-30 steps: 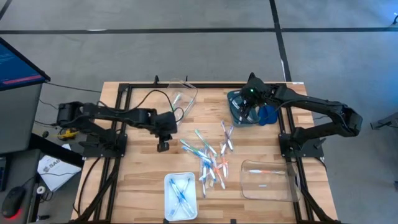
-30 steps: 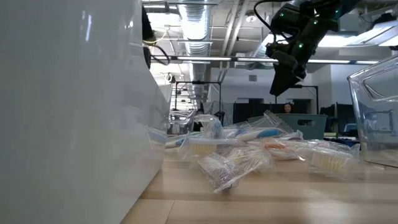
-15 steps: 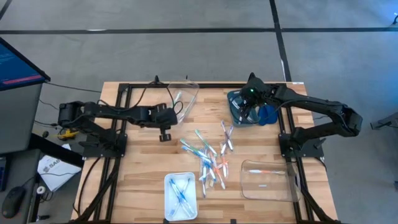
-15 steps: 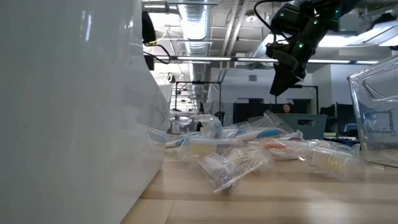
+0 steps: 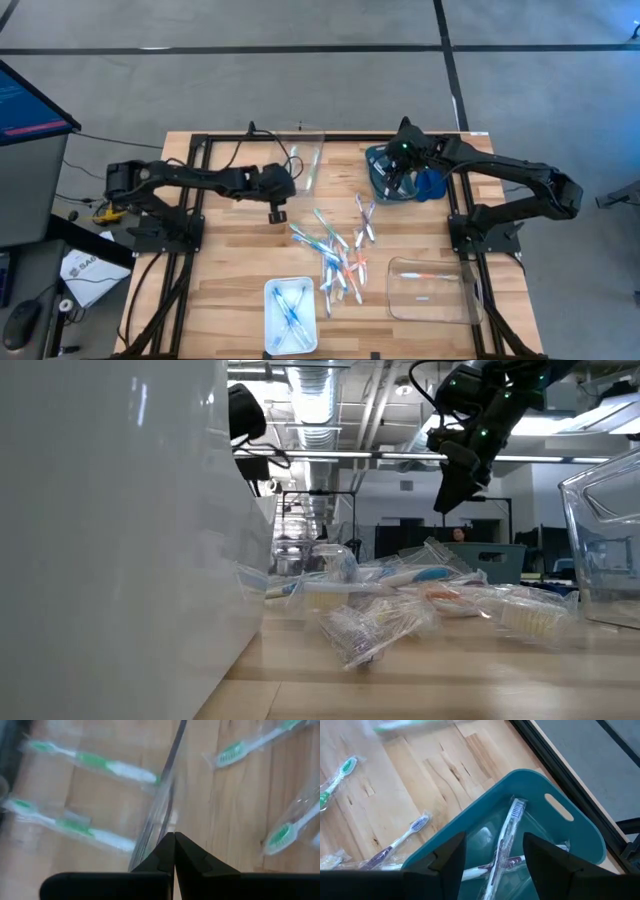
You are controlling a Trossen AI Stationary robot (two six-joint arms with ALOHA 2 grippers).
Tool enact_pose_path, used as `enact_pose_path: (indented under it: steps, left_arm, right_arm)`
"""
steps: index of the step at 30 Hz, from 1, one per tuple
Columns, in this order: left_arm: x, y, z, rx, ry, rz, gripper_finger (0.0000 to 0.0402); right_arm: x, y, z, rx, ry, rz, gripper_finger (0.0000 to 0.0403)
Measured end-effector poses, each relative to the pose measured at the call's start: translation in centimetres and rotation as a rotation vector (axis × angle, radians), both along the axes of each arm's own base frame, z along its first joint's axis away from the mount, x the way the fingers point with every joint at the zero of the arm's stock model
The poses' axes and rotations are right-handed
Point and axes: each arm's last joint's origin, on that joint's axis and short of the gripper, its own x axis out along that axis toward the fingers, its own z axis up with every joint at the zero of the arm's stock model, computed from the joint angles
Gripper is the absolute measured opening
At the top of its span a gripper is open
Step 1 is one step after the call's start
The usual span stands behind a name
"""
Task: Pick & Place Toothbrushes
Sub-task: Put the orange toothbrush into the bottom transparent bin
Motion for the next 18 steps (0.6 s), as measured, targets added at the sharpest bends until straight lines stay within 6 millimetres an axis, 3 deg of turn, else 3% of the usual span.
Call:
enact_pose_path:
  steps: [7,18]
  left_arm:
    - [1.5,-0.1,-0.8,0.003,-0.070,-0.022,0.0002]
    - [1.7,-0.9,0.9,-0.051,-0.201,-0.072,0.0002]
  right_arm:
    - [0.0,0.0,0.0,-0.005,0.001,0.006,0.0192]
    - [0.1,0.1,0.0,-0.001,0.005,0.012,0.0188]
